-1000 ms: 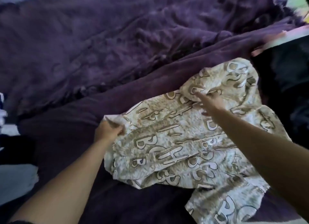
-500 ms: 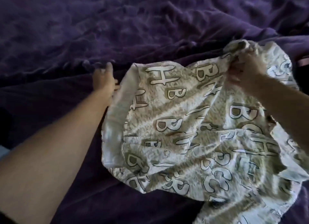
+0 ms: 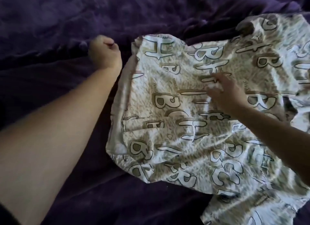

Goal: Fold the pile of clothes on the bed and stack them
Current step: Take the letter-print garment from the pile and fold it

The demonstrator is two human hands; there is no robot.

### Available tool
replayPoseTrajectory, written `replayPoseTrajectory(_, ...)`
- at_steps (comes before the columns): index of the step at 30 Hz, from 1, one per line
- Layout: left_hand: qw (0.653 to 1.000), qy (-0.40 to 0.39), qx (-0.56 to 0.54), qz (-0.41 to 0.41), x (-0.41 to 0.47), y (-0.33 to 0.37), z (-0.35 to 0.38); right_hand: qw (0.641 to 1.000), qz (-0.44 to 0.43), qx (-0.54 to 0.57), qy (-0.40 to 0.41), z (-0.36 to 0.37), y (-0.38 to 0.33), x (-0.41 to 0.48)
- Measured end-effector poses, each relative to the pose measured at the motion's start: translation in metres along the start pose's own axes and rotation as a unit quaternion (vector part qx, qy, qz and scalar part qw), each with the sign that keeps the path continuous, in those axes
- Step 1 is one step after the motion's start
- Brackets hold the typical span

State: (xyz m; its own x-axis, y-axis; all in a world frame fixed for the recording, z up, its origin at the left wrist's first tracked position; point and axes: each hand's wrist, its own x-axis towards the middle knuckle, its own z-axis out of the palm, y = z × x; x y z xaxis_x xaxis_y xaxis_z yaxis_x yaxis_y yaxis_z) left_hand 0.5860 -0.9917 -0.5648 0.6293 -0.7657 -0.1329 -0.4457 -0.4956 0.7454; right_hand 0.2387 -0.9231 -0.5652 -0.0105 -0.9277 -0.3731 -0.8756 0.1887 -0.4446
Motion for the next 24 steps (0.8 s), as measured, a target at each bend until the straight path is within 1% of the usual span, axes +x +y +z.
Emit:
replayPoseTrajectory(2, 0.996, -0.014, 0.078, 0.049, -0.031, -0.014, -0.026, 0.998, -0.039, -0.013, 0.037, 0.001, -0.012, -0.029)
replayPoseTrajectory(4, 0.989, -0.058, 0.115, 0.071, -0.094, -0.035, -0.051, 0.992, -0.106, 0.012, 0.06, 0.009, -0.022, -0.069)
replayPoseTrajectory(5, 0.987, -0.093, 0.119, 0.055, -0.129, -0.048, -0.063, 0.989, -0.131, 0.025, 0.057, 0.015, -0.024, -0.09)
replayPoseTrajectory(6, 0.983, -0.137, 0.12, 0.022, -0.163, -0.065, -0.073, 0.988, -0.145, 0.033, 0.049, 0.022, -0.023, -0.109)
replayPoseTrajectory(8, 0.959, -0.235, 0.15, -0.054, -0.222, -0.096, -0.092, 0.989, -0.146, 0.027, 0.024, 0.037, -0.014, -0.144)
replayPoseTrajectory(10, 0.937, -0.295, 0.177, -0.065, -0.263, -0.12, -0.107, 0.991, -0.13, -0.003, -0.016, 0.05, 0.002, -0.175)
replayPoseTrajectory(12, 0.941, -0.295, 0.167, -0.023, -0.285, -0.128, -0.12, 0.989, -0.132, -0.045, -0.055, 0.058, 0.017, -0.206)
replayPoseTrajectory(14, 0.951, -0.272, 0.147, 0.023, -0.296, -0.126, -0.136, 0.982, -0.148, -0.089, -0.076, 0.06, 0.029, -0.238)
replayPoseTrajectory(16, 0.964, -0.237, 0.111, 0.041, -0.301, -0.121, -0.155, 0.979, -0.152, -0.115, -0.076, 0.058, 0.038, -0.268)
replayPoseTrajectory(18, 0.973, -0.202, 0.099, 0.053, -0.303, -0.124, -0.172, 0.979, -0.126, -0.142, -0.081, 0.054, 0.05, -0.291)
replayPoseTrajectory(20, 0.978, -0.161, 0.129, 0.036, -0.305, -0.136, -0.185, 0.975, -0.073, -0.19, -0.089, 0.049, 0.065, -0.305)
replayPoseTrajectory(21, 0.974, -0.158, 0.161, 0.018, -0.307, -0.143, -0.188, 0.973, -0.041, -0.208, -0.095, 0.047, 0.075, -0.311)
replayPoseTrajectory(22, 0.967, -0.161, 0.198, -0.007, -0.31, -0.15, -0.188, 0.971, -0.007, -0.21, -0.113, 0.044, 0.086, -0.315)
replayPoseTrajectory(24, 0.952, -0.131, 0.273, -0.048, -0.317, -0.152, -0.185, 0.972, 0.04, -0.186, -0.139, 0.043, 0.108, -0.322)
